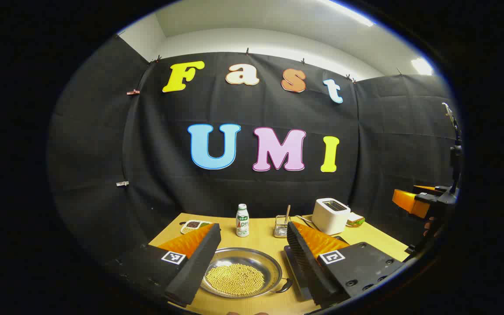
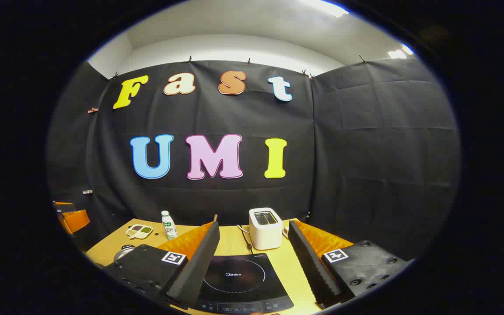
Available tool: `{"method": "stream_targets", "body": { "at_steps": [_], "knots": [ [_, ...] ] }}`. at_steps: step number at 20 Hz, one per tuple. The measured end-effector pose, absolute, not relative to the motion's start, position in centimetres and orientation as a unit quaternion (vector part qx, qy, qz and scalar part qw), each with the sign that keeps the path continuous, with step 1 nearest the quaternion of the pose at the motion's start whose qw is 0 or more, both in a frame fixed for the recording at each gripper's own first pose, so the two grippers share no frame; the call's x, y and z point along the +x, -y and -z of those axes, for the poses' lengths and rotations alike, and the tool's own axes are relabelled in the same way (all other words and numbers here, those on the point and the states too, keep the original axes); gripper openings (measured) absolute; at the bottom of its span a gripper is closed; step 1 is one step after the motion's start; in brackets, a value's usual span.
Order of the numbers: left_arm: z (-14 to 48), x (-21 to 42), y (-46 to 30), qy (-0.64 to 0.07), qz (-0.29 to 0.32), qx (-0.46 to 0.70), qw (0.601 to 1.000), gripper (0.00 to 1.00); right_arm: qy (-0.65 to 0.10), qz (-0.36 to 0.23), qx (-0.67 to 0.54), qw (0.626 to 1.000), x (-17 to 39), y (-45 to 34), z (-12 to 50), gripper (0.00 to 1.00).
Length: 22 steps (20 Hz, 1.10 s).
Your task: First push the handle of the pot to place it horizontally, then grasp the pot with both hands and set it on the induction cooktop.
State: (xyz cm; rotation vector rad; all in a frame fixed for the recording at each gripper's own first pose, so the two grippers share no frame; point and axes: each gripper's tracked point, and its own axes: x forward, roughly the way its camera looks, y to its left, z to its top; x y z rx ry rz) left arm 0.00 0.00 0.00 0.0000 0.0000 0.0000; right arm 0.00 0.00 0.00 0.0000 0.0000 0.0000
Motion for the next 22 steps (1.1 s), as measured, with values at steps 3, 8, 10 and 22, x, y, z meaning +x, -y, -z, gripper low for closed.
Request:
{"method": "stream_targets", "body": {
  "at_steps": [3, 8, 10, 22],
  "knots": [
    [0.5, -0.1, -0.7, -0.004, -0.005, -0.002, 1.000, 0.95, -0.008, -0.006, 0.008, 1.000, 0.0, -0.6, 0.5, 0.98],
    [1.8, -0.1, -0.9, -0.003, -0.005, -0.006, 1.000, 0.95, -0.009, -0.016, 0.001, 1.000, -0.1, -1.2, 0.9, 0.98],
    [2.7, -0.4, -0.6, -0.010, 0.002, -0.012, 1.000, 0.95, -0.010, -0.018, -0.002, 1.000, -0.2, -1.3, 1.1, 1.00],
    [2.8, -0.4, -0.3, -0.013, 0.008, -0.009, 1.000, 0.95, -0.014, -0.030, 0.003, 0.999, -0.4, -1.8, 1.6, 0.98]
  ]
}}
